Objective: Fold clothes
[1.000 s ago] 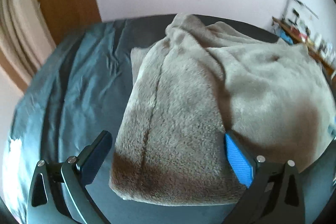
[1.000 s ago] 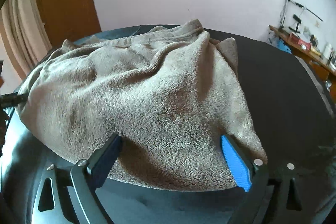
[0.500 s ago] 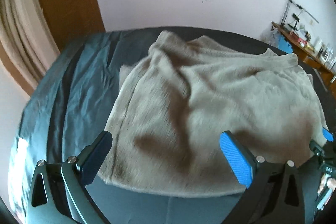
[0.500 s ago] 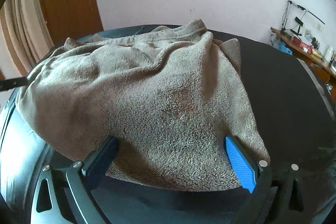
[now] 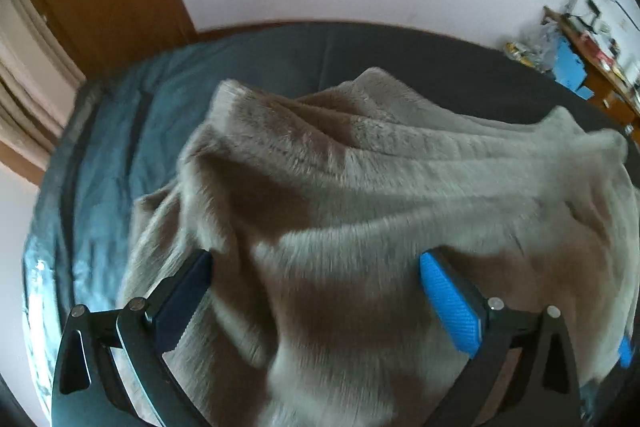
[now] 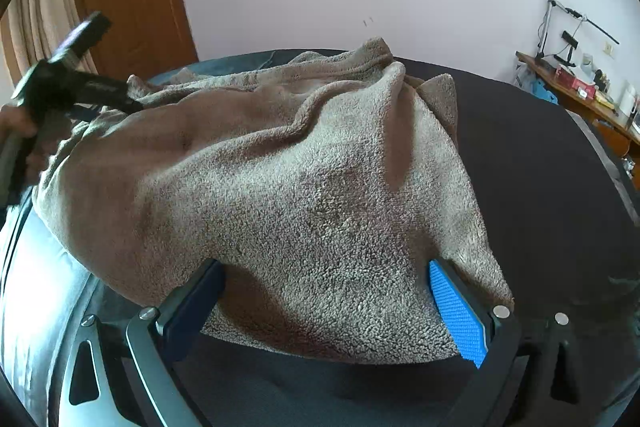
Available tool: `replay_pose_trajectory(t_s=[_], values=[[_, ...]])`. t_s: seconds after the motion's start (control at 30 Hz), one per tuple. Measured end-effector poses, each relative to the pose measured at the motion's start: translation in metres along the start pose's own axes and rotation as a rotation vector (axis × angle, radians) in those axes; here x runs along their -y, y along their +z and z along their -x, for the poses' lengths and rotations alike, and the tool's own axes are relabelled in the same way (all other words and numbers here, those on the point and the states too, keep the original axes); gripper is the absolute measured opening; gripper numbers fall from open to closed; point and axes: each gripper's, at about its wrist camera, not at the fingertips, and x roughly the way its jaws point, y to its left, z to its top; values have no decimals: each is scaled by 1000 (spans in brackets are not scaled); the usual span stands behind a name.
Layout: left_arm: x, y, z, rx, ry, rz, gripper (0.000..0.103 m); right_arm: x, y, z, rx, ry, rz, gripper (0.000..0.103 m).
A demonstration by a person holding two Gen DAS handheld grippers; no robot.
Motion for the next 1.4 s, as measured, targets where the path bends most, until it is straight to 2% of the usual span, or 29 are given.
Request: replay_pose_trajectory(t_s=[0.23, 0.4, 0.57, 0.7, 0.8, 0.93, 1.03, 1.17, 1.4], values=[[-1, 26, -25, -3, 14, 34, 103, -4, 0, 0, -4, -10, 11, 102], [-12, 41, -32, 30, 14, 119, 103, -6, -1, 0, -6, -10, 14, 102], [-10, 45, -34, 69, 32, 100, 103, -7, -2, 1, -8, -10, 15, 102], [-15, 40, -29, 56, -2, 105, 103, -6, -2, 1, -8, -8, 14, 102], [-21, 27, -13, 43, -49, 99, 103, -3, -1, 0, -8, -5, 12, 102], [-25, -4, 18, 86, -119, 57, 103, -1, -1, 0, -8, -4, 12, 102], [-21, -32, 32, 107, -125, 11, 103, 1, 0, 0, -8, -4, 13, 102], [-13, -72, 47, 152, -73, -28, 103, 1, 0, -1, -8, -3, 12, 102], [-10, -73, 30, 186, 26, -78, 103, 7, 2, -2, -10, -1, 12, 102]])
